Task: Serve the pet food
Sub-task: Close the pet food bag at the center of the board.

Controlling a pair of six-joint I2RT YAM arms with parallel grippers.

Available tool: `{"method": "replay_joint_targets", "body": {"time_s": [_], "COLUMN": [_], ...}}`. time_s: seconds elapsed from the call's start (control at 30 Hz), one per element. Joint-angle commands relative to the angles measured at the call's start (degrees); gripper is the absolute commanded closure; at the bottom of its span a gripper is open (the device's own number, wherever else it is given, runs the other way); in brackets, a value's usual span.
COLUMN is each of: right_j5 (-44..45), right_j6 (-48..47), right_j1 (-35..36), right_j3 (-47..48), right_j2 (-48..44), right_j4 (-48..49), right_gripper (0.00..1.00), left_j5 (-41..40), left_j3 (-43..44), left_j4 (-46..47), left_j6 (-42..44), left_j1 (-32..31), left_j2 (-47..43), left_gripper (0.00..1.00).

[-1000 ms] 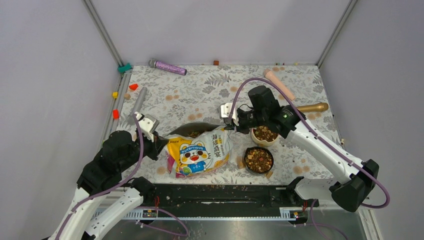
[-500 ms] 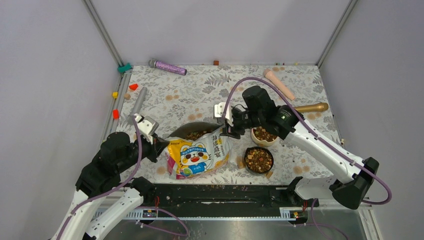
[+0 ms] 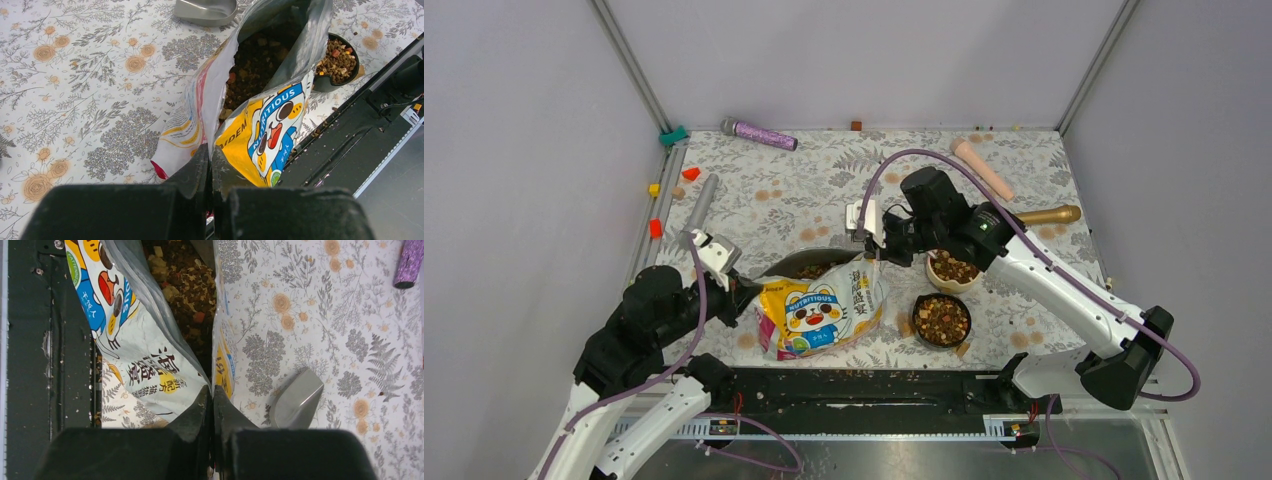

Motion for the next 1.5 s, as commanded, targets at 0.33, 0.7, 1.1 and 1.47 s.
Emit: {"method": "replay_joint_targets", "body": {"time_s": [0.33, 0.7, 1.1, 1.47], "right_j5": [-3.0, -2.2, -0.7, 16.1], "right_j6": [-0.2, -1.5, 2.4, -5.0], "right_j1": [0.4, 1.7, 2.2, 0.5], "right_j3": [3.4, 6.1, 4.7, 2.8], "right_j2": [-0.1, 4.5, -0.2, -7.1], "right_j4": [-2.7, 0.0, 2.6, -3.3], "right_gripper": [0.62, 0.56, 1.0, 1.0], "left_j5": [3.7, 5.6, 4.9, -13.5], "left_j3": [4.4, 4.6, 4.4, 3.3], "left_j4": [9.3, 9.2, 9.3, 8.4], "left_j6": [0.5, 0.7, 0.9, -5.0], "left_j1": [1.0, 1.7, 2.1, 2.2], "left_j2": [-0.2, -0.1, -1.5, -6.8], "left_gripper": [1.0, 1.0, 1.0, 1.0]}}
